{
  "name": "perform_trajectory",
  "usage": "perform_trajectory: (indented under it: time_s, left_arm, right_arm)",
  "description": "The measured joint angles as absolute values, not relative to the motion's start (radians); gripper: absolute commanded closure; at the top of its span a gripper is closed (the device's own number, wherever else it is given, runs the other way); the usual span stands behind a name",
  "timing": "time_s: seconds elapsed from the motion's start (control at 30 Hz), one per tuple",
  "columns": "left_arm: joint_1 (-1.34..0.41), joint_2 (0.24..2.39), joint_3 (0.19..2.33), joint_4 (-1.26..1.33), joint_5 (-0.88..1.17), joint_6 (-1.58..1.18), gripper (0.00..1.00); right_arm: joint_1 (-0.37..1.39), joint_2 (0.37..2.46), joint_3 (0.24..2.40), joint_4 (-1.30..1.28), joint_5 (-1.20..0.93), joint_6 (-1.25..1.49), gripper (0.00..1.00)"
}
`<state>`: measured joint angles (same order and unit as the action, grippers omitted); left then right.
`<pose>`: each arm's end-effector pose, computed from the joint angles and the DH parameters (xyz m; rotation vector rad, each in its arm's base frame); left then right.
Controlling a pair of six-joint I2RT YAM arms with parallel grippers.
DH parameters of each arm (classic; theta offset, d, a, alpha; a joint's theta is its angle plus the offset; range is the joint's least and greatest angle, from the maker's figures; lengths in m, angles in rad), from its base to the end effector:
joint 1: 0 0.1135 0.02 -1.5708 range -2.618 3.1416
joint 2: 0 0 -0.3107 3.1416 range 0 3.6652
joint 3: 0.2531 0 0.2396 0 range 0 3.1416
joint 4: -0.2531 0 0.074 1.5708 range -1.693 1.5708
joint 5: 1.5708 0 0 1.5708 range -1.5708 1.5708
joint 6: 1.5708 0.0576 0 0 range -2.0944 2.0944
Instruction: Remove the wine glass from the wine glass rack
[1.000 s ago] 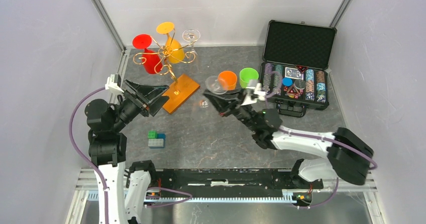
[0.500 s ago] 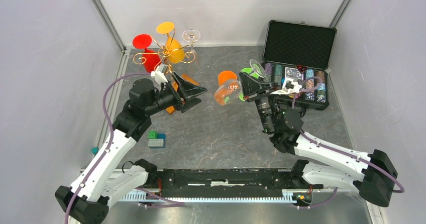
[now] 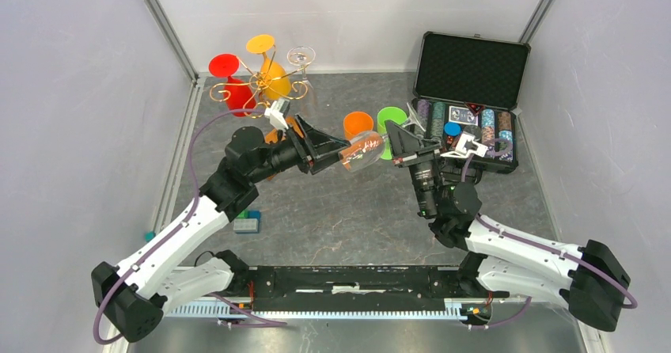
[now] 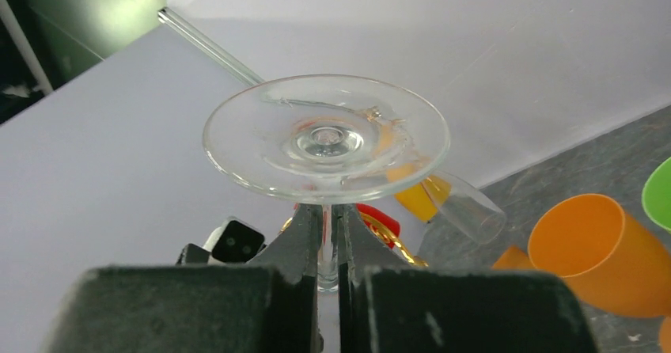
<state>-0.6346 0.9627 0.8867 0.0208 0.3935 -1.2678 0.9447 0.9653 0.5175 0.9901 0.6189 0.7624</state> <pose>0.1523 -0.1395 0.4037 -0.2528 1.9313 -1.6960 0.1336 0.1277 0.3850 0.5014 1.1112 1.1923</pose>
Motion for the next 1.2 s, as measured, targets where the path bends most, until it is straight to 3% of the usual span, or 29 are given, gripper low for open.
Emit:
perform_trajectory:
  time_s: [0.47, 0.87, 1.2]
  left_arm:
    - [-0.699, 0.971, 0.879, 0.156, 0.363, -1.383, 0.65]
    - [-0.707, 0.971, 0.876, 0.183, 0.352, -1.425, 0.97]
    - [-0.708, 1.01, 0.876, 0.243, 0.375, -1.534, 0.98]
  right_arm:
    - [0.931, 1.023, 0.427, 1.289, 0.61, 0.936, 1.0]
    - [0.891, 1.042, 0.394, 1.353, 0.548, 1.024, 0.98]
    - [0.87, 1.089, 0.333, 1.465, 0.528, 1.099, 0.99]
